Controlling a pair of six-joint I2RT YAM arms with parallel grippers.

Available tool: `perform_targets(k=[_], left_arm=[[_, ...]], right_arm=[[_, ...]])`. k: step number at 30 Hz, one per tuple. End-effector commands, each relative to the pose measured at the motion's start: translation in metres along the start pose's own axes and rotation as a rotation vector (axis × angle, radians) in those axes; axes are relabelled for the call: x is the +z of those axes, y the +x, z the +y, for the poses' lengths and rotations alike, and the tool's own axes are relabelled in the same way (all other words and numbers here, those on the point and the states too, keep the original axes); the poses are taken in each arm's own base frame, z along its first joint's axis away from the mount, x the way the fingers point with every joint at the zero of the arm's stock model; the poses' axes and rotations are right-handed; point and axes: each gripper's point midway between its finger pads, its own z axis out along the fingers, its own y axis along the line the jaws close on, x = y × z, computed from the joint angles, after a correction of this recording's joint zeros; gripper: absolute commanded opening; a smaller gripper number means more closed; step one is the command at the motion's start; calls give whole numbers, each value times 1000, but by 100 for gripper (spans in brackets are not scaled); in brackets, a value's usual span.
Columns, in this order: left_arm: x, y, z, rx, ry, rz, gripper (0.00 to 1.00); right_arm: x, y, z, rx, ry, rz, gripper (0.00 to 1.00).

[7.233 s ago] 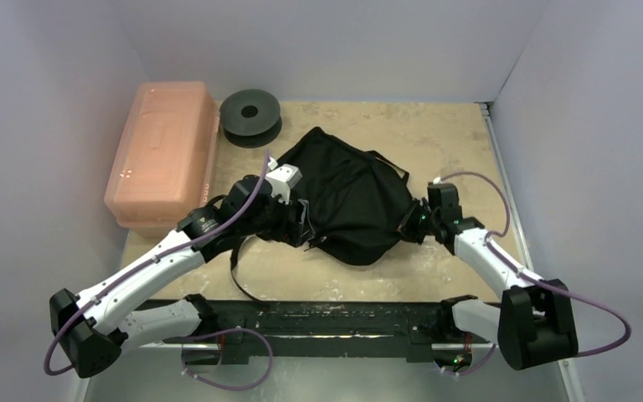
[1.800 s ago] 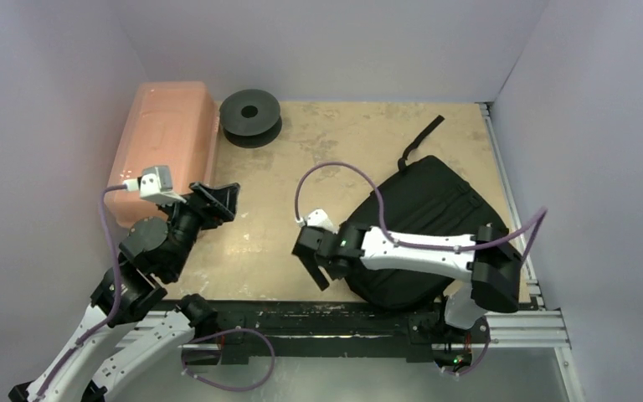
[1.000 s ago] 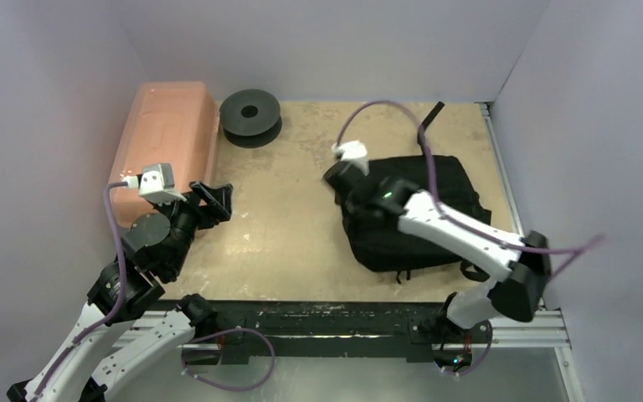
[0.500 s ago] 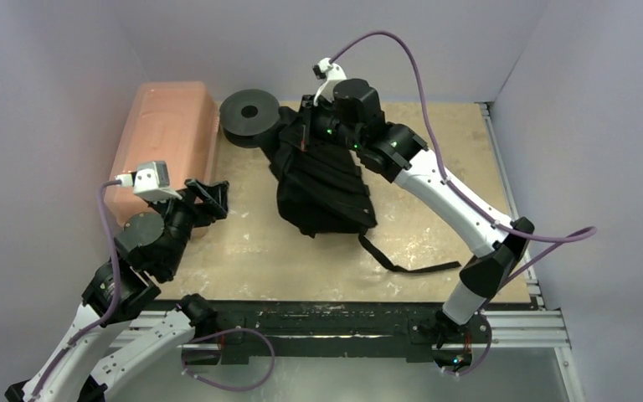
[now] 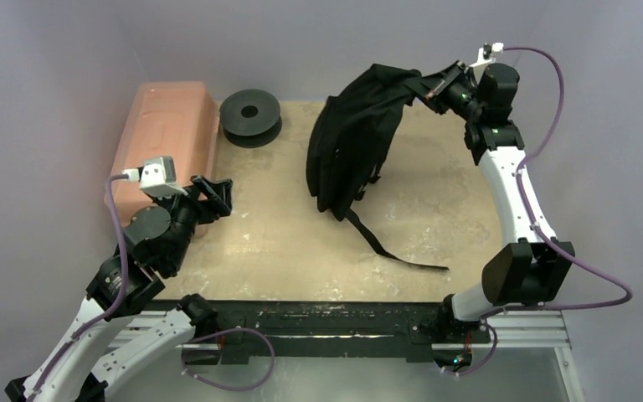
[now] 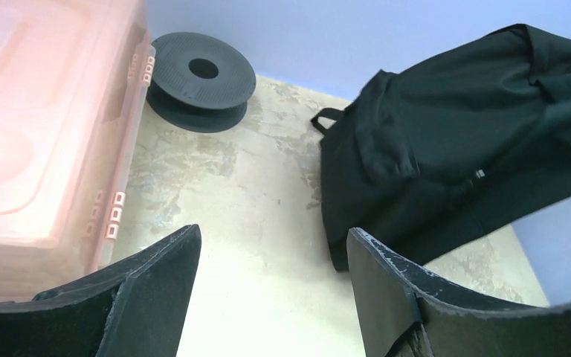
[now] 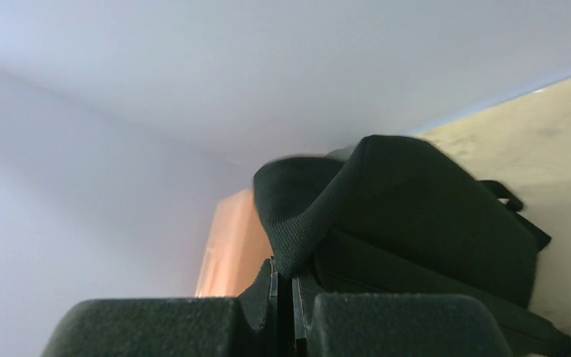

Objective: Pack the student bag
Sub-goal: Pick up the student bag at the center of the board, then place the student bag at the center of the board.

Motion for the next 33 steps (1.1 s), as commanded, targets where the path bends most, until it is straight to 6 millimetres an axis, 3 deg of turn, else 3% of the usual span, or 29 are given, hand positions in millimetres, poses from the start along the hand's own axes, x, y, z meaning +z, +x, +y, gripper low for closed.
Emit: perform_targets(k=[1,7,11,14,16,20,22,26,33], left_arm=[[6,-9,-15,0,42,-9,71],[14,-4,-24,5,58,9,71],[18,5,-31,9,82,46,71],[20,14,-38,10,109,84,71],[22,18,-40,9,116,102,71],[24,21,-43,14,125,113,71],[24,22,-43,13,128,118,71],[24,25,-45,7,134,128,71],[25,27,-50,2,153,141,71]], right_arm=[[-21,-50,52,-174,-162,-168,0],[5,-5,38,-237,-176,22,0],[-6,14,14,-314,-93,63,0],[-20,13,-15,-376,53,34,0],[-28,8,-30,-401,121,13,8],[-31,12,-40,-447,157,49,26],[-32,7,-42,-476,185,41,39],[-26,-5,-32,-509,168,35,61],[-15,-20,-2,-528,88,19,78]])
